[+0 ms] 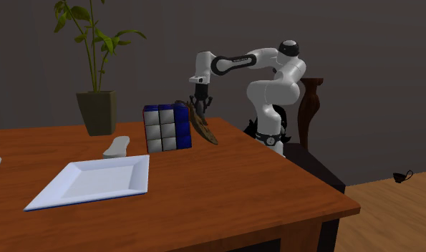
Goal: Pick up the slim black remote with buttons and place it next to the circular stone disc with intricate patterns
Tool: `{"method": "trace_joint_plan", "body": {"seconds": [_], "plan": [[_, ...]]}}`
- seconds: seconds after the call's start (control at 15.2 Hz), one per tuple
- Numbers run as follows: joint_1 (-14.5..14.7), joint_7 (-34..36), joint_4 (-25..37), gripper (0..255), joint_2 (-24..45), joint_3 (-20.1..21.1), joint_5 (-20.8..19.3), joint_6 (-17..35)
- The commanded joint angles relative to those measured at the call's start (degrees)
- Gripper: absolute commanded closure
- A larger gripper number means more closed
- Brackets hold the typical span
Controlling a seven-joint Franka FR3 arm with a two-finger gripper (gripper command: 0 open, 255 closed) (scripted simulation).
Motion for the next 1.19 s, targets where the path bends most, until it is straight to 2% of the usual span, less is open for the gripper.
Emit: {"method": "trace_joint_plan", "body": {"seconds": [0.0,0.26,0.79,0.86,1.12], "plan": [[0.49,0.38,-0.56,255,0.15,-1.76,-1.23,1.23],[1.14,1.01,-1.54,255,0.32,-4.97,-3.76,3.51],[1.13,1.00,-1.54,255,0.38,-4.96,-3.73,3.55],[1.10,1.01,-1.59,0,0.37,-4.96,-3.75,3.56],[0.97,0.94,-1.63,0,0.33,-4.92,-3.74,3.52]]}}
